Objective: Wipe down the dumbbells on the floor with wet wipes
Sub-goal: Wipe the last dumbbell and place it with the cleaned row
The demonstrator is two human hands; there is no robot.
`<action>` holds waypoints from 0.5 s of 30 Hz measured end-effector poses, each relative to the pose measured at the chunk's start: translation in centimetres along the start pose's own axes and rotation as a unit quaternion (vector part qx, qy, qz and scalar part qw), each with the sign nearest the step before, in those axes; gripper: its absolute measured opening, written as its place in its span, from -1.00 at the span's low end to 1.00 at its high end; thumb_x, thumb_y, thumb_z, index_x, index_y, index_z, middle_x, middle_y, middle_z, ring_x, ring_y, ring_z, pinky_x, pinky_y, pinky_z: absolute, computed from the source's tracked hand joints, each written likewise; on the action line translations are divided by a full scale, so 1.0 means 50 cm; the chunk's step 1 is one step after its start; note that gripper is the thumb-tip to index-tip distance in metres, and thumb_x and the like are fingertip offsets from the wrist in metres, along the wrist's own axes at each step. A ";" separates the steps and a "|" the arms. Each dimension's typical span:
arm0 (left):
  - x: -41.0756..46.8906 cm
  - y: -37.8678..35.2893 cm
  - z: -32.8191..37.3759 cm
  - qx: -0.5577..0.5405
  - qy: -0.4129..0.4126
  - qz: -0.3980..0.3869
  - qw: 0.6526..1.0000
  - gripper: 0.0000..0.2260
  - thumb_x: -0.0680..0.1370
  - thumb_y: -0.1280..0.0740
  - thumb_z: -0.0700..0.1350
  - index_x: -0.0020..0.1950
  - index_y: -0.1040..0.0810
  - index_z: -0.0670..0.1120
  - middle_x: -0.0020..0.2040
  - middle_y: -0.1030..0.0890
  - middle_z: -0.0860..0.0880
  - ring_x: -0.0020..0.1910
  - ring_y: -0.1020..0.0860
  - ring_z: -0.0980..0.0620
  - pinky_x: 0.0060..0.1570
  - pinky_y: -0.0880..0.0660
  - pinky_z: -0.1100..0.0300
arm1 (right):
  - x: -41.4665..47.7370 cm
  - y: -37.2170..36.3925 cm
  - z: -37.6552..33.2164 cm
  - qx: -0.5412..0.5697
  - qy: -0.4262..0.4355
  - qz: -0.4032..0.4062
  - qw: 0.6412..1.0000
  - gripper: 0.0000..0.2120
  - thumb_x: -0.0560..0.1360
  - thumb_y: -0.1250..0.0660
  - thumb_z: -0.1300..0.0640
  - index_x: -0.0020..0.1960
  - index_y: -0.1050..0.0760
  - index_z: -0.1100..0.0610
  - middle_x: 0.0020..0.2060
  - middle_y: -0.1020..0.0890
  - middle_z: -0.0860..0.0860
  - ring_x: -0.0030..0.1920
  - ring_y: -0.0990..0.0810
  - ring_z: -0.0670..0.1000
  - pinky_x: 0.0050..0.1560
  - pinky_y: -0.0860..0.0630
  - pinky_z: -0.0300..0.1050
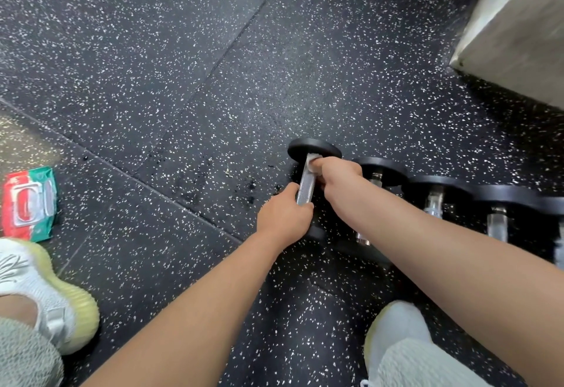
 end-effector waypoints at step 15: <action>0.002 0.004 -0.004 -0.007 -0.002 -0.001 1.000 -0.76 0.60 -0.28 0.10 0.25 -0.47 0.12 -0.02 -0.65 0.02 0.00 -0.57 -0.16 -0.08 -0.40 0.00 | 0.018 -0.022 0.012 0.069 0.005 -0.096 0.993 -0.78 0.41 -0.39 0.47 0.04 -0.57 0.32 -0.20 -0.69 0.17 -0.16 -0.70 0.16 -0.07 -0.65 0.07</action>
Point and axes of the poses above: each hand's wrist, its own x-axis towards the middle knuckle, its own y-axis out of the back of the hand, z = x × y, the point moved 10 cm from there along x, towards the middle knuckle
